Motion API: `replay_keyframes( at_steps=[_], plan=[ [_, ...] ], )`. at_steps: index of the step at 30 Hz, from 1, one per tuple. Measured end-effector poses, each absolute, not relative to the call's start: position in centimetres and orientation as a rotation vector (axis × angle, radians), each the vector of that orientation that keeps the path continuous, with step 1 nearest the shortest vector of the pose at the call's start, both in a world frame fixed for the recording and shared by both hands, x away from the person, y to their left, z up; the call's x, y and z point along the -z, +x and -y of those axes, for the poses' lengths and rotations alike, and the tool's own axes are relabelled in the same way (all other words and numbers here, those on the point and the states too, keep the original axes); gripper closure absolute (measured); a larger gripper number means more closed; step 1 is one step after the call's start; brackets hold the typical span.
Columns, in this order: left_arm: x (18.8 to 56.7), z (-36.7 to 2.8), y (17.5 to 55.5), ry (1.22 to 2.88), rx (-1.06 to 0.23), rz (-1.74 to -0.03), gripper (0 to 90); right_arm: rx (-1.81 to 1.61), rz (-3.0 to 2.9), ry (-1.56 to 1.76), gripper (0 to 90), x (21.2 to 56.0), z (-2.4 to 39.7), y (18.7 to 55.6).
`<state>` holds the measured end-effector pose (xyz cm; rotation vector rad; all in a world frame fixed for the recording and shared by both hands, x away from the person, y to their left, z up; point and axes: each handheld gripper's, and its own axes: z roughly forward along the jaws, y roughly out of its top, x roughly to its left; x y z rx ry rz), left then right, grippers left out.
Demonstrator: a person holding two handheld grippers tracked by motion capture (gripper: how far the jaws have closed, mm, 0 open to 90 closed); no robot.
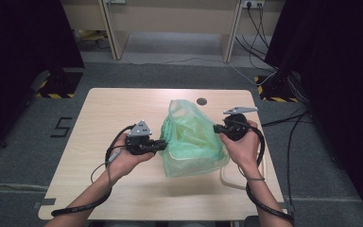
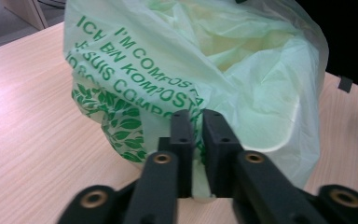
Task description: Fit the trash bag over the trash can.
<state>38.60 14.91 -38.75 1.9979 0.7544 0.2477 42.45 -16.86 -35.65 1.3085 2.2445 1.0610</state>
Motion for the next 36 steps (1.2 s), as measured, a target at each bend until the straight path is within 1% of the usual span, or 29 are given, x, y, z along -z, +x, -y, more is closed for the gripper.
replay_keyframes(
  at_steps=[2, 4, 13, 19, 29, 36],
  plan=[
    [38.8, -15.2, 38.7, 1.981, -0.234, -0.771, 87.7, -1.059, -2.239, 1.312, 90.0, 35.6, 17.0, 42.6],
    [38.8, -15.5, 38.6, 1.965, -0.222, -0.782, 88.4, -1.058, -2.227, 1.324, 90.0, 35.5, 17.1, 42.7],
    [39.0, -17.7, 38.8, 1.861, -0.209, -0.869, 88.6, -1.016, -2.171, 1.381, 90.0, 36.2, 17.8, 44.1],
    [39.6, -18.5, 39.4, 1.828, -0.184, -0.914, 88.4, -0.992, -2.139, 1.409, 90.0, 36.7, 18.1, 45.0],
    [41.5, -18.8, 41.3, 1.815, -0.149, -1.004, 88.7, -0.927, -2.137, 1.459, 90.0, 38.0, 18.4, 46.5],
    [42.4, -18.4, 41.6, 1.845, -0.127, -1.018, 88.7, -0.887, -2.151, 1.498, 90.0, 39.1, 18.7, 47.1]
  ],
)
